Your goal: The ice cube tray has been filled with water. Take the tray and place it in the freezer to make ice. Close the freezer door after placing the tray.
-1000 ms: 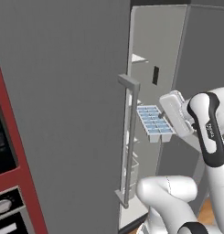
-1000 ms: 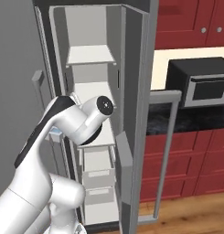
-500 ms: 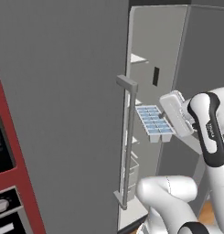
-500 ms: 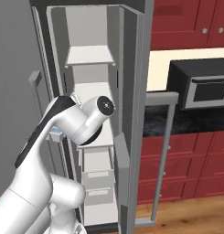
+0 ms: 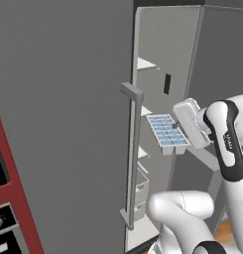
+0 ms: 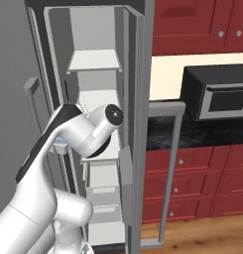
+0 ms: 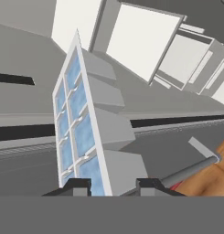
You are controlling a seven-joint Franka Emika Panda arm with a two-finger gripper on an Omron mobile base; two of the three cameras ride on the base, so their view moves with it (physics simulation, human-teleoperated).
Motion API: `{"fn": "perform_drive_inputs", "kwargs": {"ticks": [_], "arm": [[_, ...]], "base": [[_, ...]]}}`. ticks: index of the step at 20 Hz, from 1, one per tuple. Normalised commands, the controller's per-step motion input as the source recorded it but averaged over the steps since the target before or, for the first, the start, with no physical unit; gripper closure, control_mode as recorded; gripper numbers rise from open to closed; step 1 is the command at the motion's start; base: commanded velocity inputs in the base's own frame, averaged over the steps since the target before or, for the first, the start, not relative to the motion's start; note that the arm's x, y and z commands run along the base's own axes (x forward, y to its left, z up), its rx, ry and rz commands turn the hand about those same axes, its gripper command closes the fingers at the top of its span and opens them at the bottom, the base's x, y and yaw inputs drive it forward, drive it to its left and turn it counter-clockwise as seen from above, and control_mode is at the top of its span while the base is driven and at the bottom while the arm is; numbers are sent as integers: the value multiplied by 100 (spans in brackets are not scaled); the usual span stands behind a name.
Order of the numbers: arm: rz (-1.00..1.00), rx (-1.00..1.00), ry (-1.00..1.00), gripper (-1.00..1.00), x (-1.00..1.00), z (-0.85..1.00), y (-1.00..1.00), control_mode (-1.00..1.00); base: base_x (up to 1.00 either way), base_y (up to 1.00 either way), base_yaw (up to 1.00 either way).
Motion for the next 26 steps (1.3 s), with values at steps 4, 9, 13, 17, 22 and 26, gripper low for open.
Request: {"fn": "perform_drive_inputs", "kwargs": {"ticks": [4, 9, 13, 17, 22, 26], "arm": [[0, 0, 0, 100, 0, 0, 0, 100], [0, -2, -1, 100, 9, 0, 0, -100], [-9, -8, -7, 100, 8, 0, 0, -100], [-12, -5, -7, 100, 0, 26, 7, -100], [-3, 0, -1, 100, 0, 43, 8, -100], [0, 2, 0, 100, 0, 52, 0, -100]], "base": [[25, -9, 4], [15, 0, 0], [0, 0, 0], [0, 0, 0], [0, 0, 0], [0, 0, 0]]}}
